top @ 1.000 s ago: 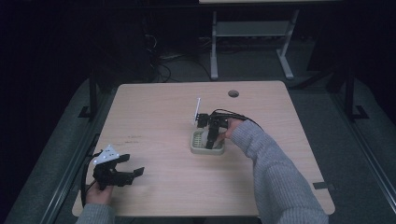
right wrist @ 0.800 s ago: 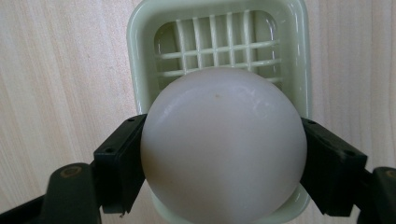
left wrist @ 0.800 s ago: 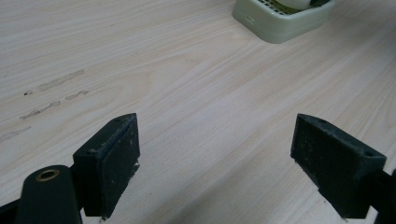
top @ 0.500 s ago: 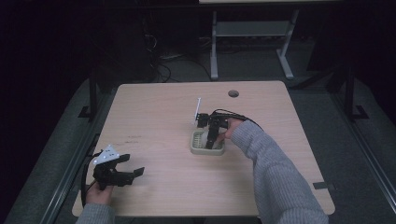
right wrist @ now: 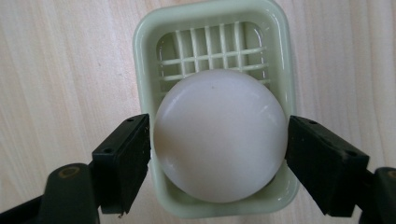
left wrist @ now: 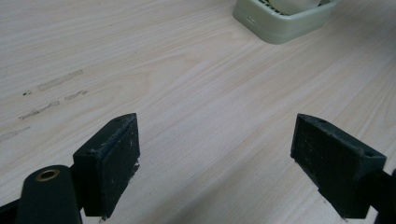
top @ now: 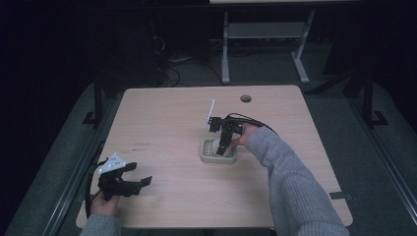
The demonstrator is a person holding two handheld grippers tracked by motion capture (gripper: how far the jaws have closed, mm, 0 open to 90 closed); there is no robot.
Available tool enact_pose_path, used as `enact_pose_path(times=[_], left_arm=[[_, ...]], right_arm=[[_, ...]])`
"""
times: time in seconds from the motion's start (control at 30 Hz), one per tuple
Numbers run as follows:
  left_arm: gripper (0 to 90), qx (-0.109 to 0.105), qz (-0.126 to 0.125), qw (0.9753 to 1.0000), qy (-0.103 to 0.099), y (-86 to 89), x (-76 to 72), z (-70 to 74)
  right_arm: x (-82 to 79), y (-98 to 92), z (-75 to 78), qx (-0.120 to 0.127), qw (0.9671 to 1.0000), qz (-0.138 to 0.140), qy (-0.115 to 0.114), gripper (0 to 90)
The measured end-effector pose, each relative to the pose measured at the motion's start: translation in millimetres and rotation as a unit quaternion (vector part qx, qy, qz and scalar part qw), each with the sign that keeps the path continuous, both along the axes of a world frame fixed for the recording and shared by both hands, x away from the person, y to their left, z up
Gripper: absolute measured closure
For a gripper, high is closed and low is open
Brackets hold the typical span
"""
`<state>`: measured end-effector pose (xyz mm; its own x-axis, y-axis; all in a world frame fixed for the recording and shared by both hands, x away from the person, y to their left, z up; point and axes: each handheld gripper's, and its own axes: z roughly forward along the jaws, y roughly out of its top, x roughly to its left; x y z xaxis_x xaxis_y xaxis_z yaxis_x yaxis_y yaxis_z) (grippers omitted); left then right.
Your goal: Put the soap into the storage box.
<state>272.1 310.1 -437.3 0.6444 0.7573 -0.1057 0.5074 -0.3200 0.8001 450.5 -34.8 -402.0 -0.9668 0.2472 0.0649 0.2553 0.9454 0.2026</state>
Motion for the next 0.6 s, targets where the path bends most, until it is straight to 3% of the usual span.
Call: enact_pose_path(times=[0.6], left_arm=[[15.3, 0.002, 0.0, 1.0, -0.002, -0.9, -0.1, 0.0]], right_arm=[[-6.5, -16.9, 14.3, 0.025, 0.9994, -0.02, -0.009, 21.5]])
